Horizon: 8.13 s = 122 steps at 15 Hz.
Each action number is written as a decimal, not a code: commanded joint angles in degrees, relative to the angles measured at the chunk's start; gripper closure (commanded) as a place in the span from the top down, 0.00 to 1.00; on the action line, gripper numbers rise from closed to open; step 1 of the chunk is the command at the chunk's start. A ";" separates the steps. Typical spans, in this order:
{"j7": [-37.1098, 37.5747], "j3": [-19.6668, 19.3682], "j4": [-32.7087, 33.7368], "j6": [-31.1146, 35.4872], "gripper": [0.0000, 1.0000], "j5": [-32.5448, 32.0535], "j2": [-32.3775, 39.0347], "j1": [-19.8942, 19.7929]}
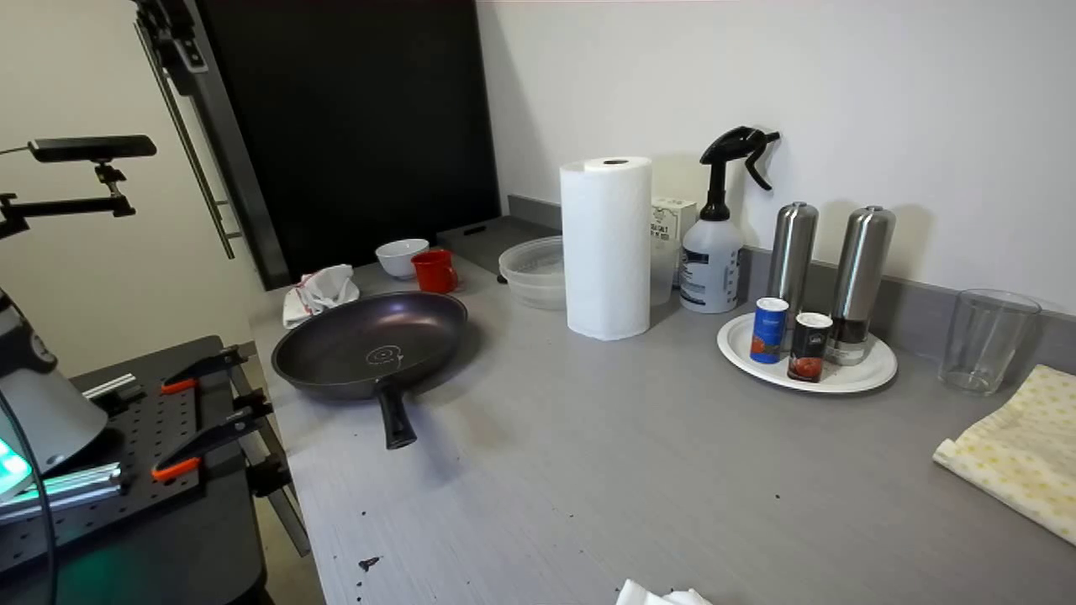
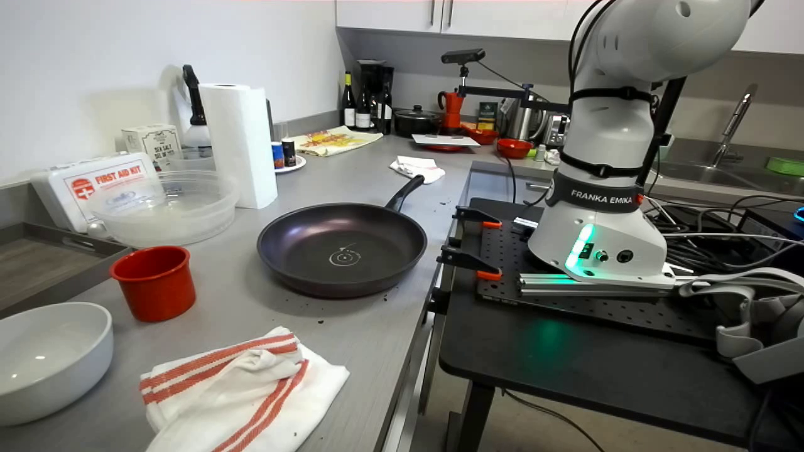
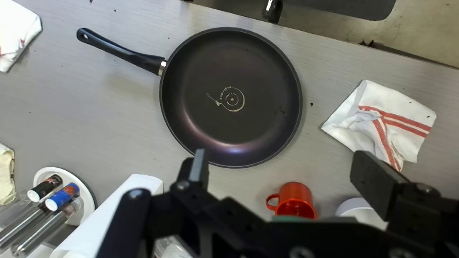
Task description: Use the white tea towel to wipe the grey pan
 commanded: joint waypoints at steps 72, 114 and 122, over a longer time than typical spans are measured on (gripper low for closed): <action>-30.95 -0.31 30.48 32.76 1.00 -3.29 83.44 11.19; -34.09 0.03 18.83 28.60 0.03 8.56 53.08 2.67; -34.23 -7.25 16.18 27.81 0.03 10.89 44.59 0.64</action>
